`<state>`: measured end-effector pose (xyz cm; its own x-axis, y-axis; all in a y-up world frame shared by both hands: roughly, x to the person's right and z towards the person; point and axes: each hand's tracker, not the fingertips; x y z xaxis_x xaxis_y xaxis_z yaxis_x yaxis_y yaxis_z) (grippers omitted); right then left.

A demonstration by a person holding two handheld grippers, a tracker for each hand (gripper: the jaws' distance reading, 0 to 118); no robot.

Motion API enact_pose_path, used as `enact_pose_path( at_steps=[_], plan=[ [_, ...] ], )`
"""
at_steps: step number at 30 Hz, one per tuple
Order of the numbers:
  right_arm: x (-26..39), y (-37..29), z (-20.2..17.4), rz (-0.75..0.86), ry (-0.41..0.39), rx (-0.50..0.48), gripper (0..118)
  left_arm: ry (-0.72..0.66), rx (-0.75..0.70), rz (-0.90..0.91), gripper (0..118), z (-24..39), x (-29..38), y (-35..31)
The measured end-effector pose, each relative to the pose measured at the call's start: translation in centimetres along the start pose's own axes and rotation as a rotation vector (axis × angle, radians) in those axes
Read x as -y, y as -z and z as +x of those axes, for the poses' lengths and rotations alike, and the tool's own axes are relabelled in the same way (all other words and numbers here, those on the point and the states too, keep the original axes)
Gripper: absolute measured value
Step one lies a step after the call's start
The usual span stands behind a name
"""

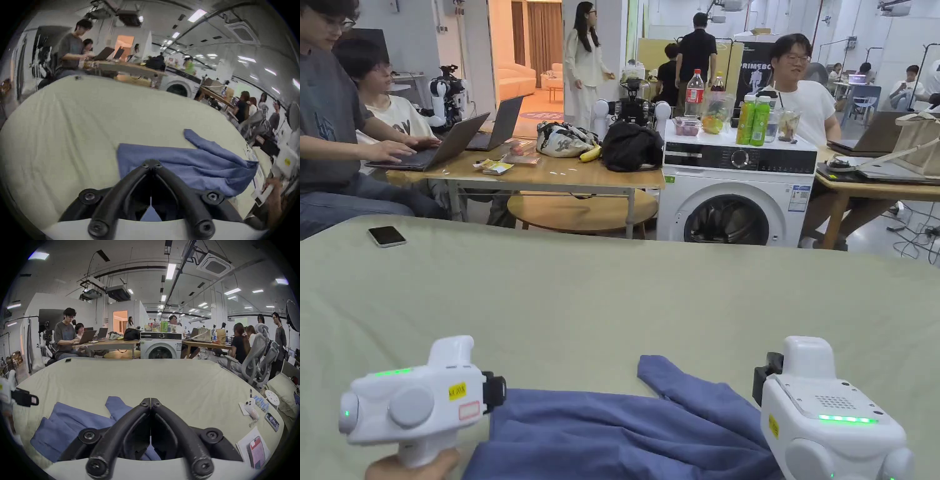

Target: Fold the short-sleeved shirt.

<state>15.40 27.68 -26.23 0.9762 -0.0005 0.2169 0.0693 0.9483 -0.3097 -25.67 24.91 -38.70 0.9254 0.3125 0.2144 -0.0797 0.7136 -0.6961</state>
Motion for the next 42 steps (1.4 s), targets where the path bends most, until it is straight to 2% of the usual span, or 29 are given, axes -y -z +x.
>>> enact_pose_path(
  at_steps=[5, 6, 7, 8, 9, 12, 14, 15, 16, 18, 19, 25, 27, 28, 29, 31, 32, 37, 39, 40, 41, 42],
  plan=[
    [-0.2, 0.4, 0.2, -0.012, -0.006, -0.002, 0, -0.028, -0.039, -0.124, 0, -2.2, -4.2, 4.6],
    [-0.2, 0.5, 0.3, -0.016, -0.007, -0.001, 0, -0.046, -0.025, -0.153, 9, -2.4, -4.4, 5.5],
    [-0.2, 0.6, 0.5, -0.020, -0.006, 0.001, 0, -0.053, -0.028, -0.179, 36, -2.7, -4.8, 6.7],
    [-0.1, 0.6, 0.7, -0.022, -0.004, 0.003, 0, -0.051, -0.033, -0.205, 53, -2.8, -4.8, 7.8],
    [0.0, 0.4, 0.8, -0.026, -0.003, 0.005, 0, -0.050, -0.058, -0.239, 62, -2.8, -4.7, 9.2],
    [0.1, 0.4, 1.6, -0.036, -0.005, 0.020, 0, -0.025, -0.118, -0.327, 64, -2.4, -3.1, 12.2],
    [0.3, 0.3, 2.4, -0.055, -0.010, 0.032, 0, 0.020, -0.175, -0.357, 64, -2.7, -2.2, 14.7],
    [0.3, 0.4, 2.8, -0.064, -0.013, 0.035, 0, 0.060, -0.189, -0.315, 64, -2.0, -2.2, 14.2],
    [0.3, 0.4, 3.3, -0.073, -0.015, 0.040, 0, 0.095, -0.227, -0.256, 58, -0.9, -2.0, 13.8],
    [0.2, 0.6, 4.1, -0.088, -0.016, 0.048, 0, 0.196, -0.241, -0.239, 28, 0.5, -1.2, 13.7],
    [0.0, 1.0, 4.6, -0.103, -0.018, 0.049, 0, 0.242, -0.233, -0.227, 3, 1.2, -0.8, 13.5],
    [-2.2, 5.7, 6.5, -0.284, -0.021, -0.030, 2, 0.175, -0.141, -0.170, 0, 0.4, 0.3, 9.3],
    [-2.3, 8.2, 6.6, -0.377, -0.044, -0.047, 23, 0.185, -0.131, -0.135, 0, 0.0, 0.8, 7.8],
    [-2.1, 9.7, 6.7, -0.431, -0.059, -0.057, 29, 0.194, -0.128, -0.118, 0, 0.0, 1.1, 6.9],
    [-1.7, 11.3, 6.5, -0.518, -0.100, -0.067, 29, 0.191, -0.128, -0.103, 0, 0.1, 1.3, 6.2],
    [-0.3, 13.3, 6.3, -0.586, -0.139, -0.090, 60, 0.188, -0.119, -0.091, 0, 0.2, 1.7, 4.9],
    [0.7, 14.6, 6.2, -0.634, -0.157, -0.088, 62, 0.188, -0.121, -0.080, 0, 0.2, 1.9, 4.4],
    [4.5, 17.2, 6.2, -0.797, -0.124, -0.103, 62, 0.183, -0.117, -0.081, 0, 0.1, 2.5, 3.6],
    [4.7, 16.4, 6.1, -0.713, -0.118, -0.083, 58, 0.179, -0.114, -0.090, 0, 0.2, 2.6, 3.7],
    [4.7, 16.2, 6.1, -0.704, -0.108, -0.085, 51, 0.175, -0.113, -0.092, 0, 0.2, 2.6, 3.8],
    [4.6, 15.7, 6.2, -0.694, -0.094, -0.097, 37, 0.173, -0.113, -0.093, 0, 0.1, 2.6, 3.8],
    [4.4, 15.4, 6.4, -0.673, -0.091, -0.089, 7, 0.172, -0.114, -0.093, 0, 0.2, 2.6, 3.9]
  ],
)
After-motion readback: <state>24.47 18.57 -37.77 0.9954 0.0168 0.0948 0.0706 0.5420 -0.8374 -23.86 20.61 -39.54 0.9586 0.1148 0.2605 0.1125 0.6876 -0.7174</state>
